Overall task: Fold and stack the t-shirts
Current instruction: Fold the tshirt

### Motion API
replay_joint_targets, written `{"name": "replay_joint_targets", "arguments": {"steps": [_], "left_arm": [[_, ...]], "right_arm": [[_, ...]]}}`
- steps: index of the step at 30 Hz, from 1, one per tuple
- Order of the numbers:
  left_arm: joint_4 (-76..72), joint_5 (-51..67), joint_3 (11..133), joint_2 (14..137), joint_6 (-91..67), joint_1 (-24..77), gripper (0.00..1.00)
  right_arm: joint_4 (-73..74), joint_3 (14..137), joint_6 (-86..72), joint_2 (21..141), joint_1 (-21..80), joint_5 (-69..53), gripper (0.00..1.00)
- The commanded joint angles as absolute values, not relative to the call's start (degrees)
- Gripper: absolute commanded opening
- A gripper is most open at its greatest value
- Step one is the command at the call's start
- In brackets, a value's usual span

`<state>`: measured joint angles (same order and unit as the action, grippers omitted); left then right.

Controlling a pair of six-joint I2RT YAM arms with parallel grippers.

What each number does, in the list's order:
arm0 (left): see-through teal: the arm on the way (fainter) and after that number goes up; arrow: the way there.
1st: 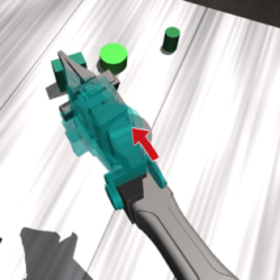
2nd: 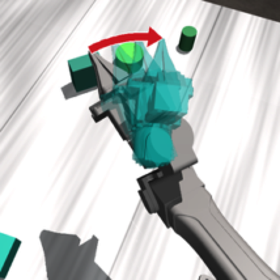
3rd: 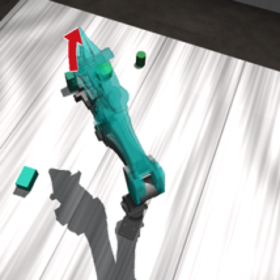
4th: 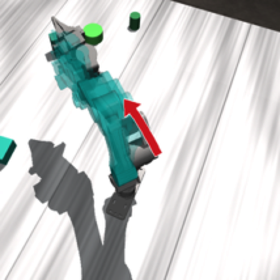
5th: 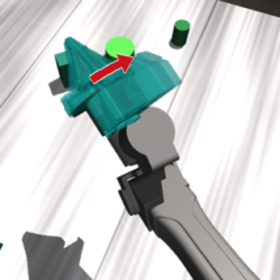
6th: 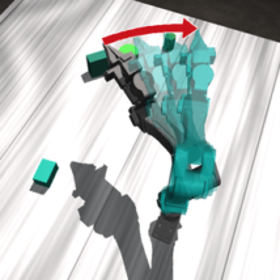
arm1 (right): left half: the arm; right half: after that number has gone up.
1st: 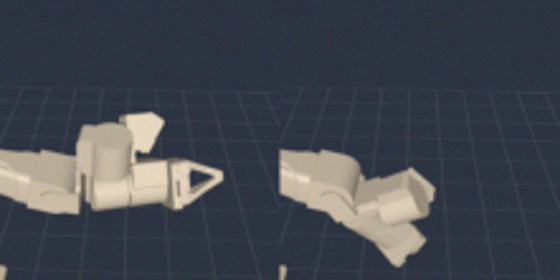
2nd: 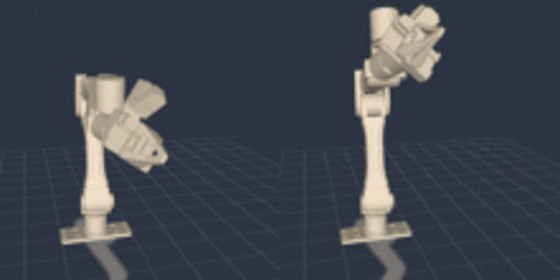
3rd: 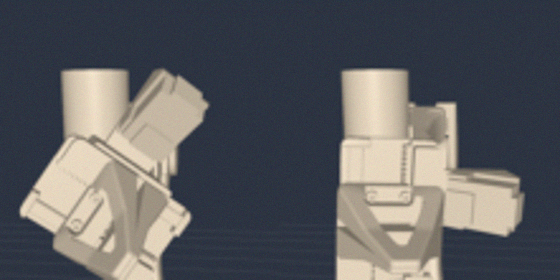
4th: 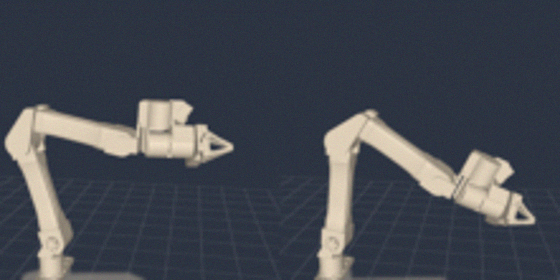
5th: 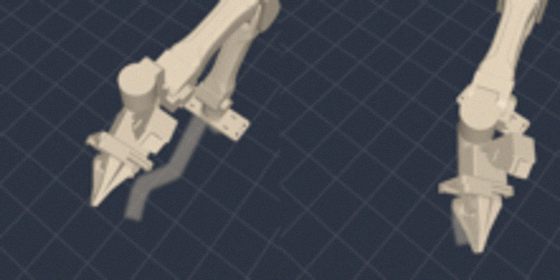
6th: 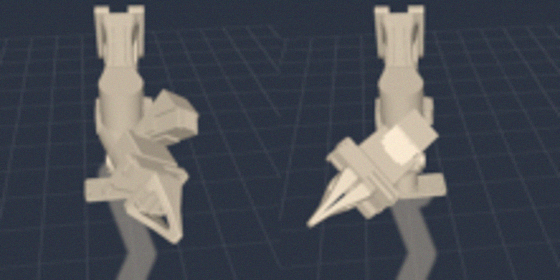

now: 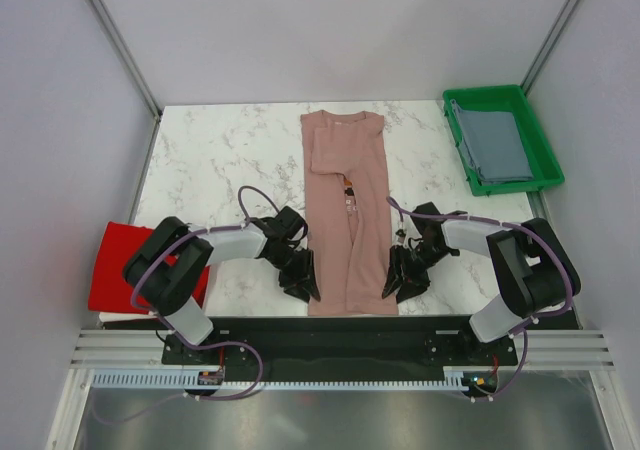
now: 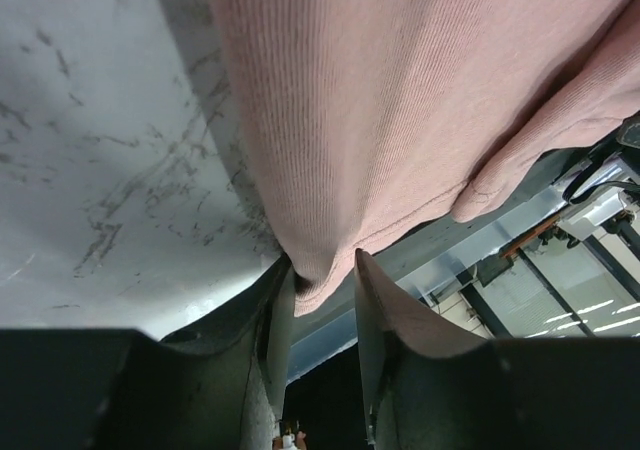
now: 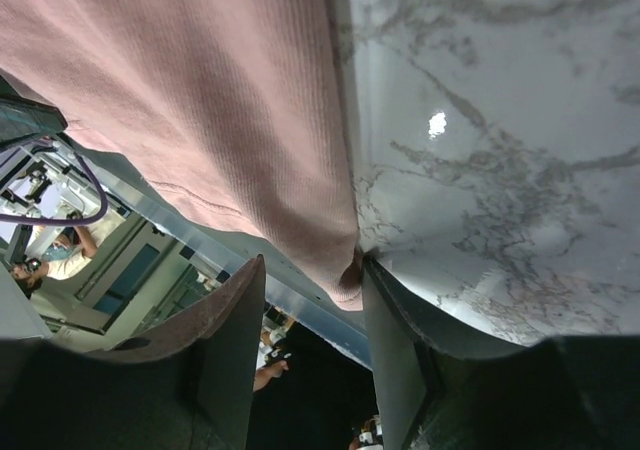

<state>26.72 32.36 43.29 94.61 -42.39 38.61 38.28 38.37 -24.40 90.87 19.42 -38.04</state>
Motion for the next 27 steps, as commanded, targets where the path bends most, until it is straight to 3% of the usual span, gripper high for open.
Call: {"name": "replay_joint_targets", "arguments": {"steps": [1,4,6,7,9,10,11,19,27], "left_arm": [[25.8,28.6,40.3,93.3,-44.2,39.2,0.38],[26.2,28.0,39.4,92.1,-44.2,39.2,0.36],[26.2,27.5,38.9,92.1,-44.3,39.2,0.30],[26.1,27.2,39.0,92.2,-44.3,39.2,0.21],[25.9,26.6,39.3,92.4,-43.9,39.2,0.13],[25.8,26.5,40.0,92.4,-43.5,39.1,0.03],[26.1,26.3,40.5,92.2,-43.1,39.1,0.02],[32.0,21.7,50.3,88.1,-33.4,33.9,0.02],[33.5,15.5,60.5,88.3,-27.1,28.8,0.02]], "right_arm": [[35.8,37.0,-25.5,91.5,20.0,-35.6,0.51],[35.2,36.4,-26.3,91.1,20.4,-35.9,0.49],[35.0,36.4,-26.3,91.2,20.5,-36.0,0.42],[34.6,36.4,-26.4,91.2,20.4,-36.8,0.39],[34.1,36.6,-26.5,91.3,20.5,-37.8,0.17],[34.2,37.3,-26.5,91.0,20.5,-38.3,0.11],[34.2,37.8,-26.5,90.8,20.4,-39.2,0.01],[40.9,47.8,-21.1,85.2,18.0,-43.7,0.00],[43.3,59.3,-18.1,88.9,12.8,-43.6,0.00]]}}
